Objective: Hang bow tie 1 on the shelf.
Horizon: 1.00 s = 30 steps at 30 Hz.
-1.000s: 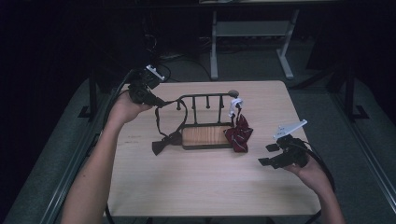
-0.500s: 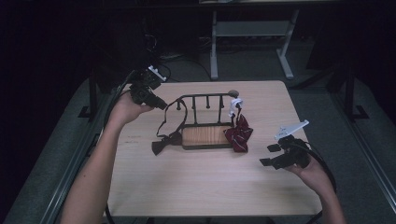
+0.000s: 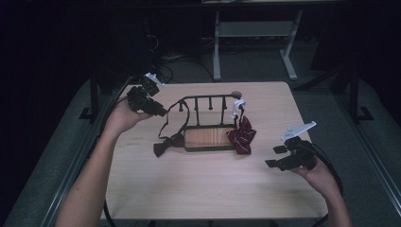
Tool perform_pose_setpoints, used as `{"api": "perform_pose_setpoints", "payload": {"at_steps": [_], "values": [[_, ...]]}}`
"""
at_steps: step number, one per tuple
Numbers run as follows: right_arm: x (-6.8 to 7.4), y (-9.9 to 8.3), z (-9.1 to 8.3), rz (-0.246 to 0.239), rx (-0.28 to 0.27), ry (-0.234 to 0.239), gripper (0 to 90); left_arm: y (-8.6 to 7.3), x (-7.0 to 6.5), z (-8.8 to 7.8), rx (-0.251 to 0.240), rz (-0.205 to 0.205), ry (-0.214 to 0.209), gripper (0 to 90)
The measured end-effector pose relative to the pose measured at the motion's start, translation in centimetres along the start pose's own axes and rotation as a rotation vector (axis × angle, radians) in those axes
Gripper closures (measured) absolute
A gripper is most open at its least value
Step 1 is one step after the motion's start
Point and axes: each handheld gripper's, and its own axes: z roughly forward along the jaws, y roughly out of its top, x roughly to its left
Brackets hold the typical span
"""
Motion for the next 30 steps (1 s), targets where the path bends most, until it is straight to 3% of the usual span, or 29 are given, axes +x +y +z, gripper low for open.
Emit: {"api": "perform_pose_setpoints", "payload": {"at_steps": [7,18,30], "values": [[-0.2,-0.1,0.0,0.005,0.004,-0.002,31.5,-0.5,-0.9,-0.6,-0.018,0.035,0.005,63.5],[-0.4,-0.2,-0.3,0.015,-0.001,-0.005,31.2,-1.8,-1.8,-1.6,-0.037,0.046,0.015,60.3],[-0.7,-0.5,-0.2,0.025,-0.004,-0.006,30.3,-3.9,-3.2,-1.6,-0.059,0.053,0.018,55.3]]}}
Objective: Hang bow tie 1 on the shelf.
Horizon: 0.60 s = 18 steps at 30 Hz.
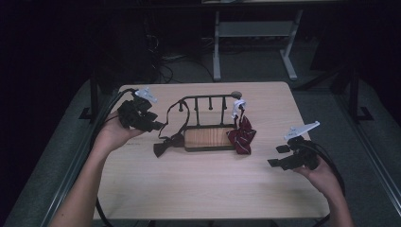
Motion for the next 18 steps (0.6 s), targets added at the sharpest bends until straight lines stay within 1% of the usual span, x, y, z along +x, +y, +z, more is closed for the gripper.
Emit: {"api": "perform_pose_setpoints", "payload": {"at_steps": [4,8,11,18], "values": [[-0.1,-0.1,0.0,0.006,0.001,-0.001,30.2,-0.5,-0.6,0.0,-0.007,0.01,0.001,53.8],[-0.2,-0.1,-0.1,0.005,0.001,-0.005,29.9,-1.1,-1.0,0.0,-0.023,0.008,-0.004,52.1],[-0.2,-0.2,-0.2,0.016,0.0,-0.003,29.7,-1.5,-1.5,0.1,-0.028,0.015,-0.001,50.7],[-0.4,-0.4,-0.2,0.016,0.001,-0.006,29.4,-3.3,-2.7,0.8,-0.034,0.014,-0.01,49.3]]}}
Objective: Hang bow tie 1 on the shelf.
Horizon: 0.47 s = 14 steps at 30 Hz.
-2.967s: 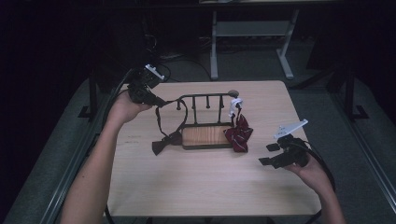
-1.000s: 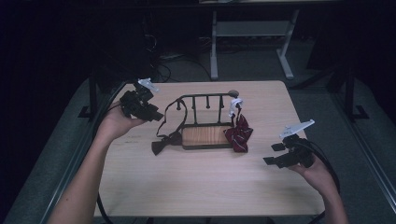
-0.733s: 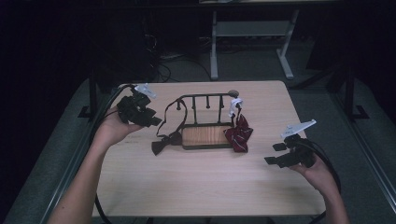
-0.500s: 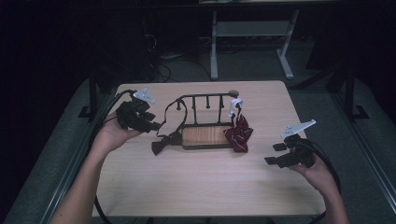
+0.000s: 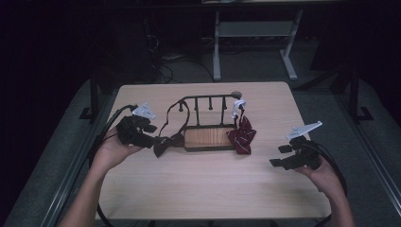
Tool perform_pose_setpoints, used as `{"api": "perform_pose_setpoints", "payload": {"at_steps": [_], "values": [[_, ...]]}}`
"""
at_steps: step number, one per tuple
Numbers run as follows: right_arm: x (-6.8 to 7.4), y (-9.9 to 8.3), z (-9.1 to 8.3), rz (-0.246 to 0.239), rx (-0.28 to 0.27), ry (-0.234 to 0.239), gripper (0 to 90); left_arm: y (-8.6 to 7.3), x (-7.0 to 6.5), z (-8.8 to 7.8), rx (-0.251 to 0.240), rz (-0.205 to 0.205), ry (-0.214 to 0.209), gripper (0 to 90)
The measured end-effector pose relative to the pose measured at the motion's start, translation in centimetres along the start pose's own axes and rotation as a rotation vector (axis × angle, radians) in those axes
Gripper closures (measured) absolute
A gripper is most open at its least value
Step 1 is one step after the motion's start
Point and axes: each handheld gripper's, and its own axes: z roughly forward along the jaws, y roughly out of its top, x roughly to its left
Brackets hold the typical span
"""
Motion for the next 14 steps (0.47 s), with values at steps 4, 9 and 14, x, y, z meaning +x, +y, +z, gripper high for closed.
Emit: {"api": "perform_pose_setpoints", "payload": {"at_steps": [4,9,14], "values": [[0.0,0.0,-0.1,0.002,-0.001,0.0,29.2,-0.8,-0.6,0.2,0.0,0.003,0.002,48.5],[0.0,0.0,0.0,0.002,0.007,0.002,29.1,-1.8,-1.2,0.4,-0.015,0.004,0.004,47.1],[-0.1,-0.1,0.1,-0.004,0.008,0.0,28.8,-2.8,-1.9,0.7,-0.03,0.003,-0.003,46.6]]}}
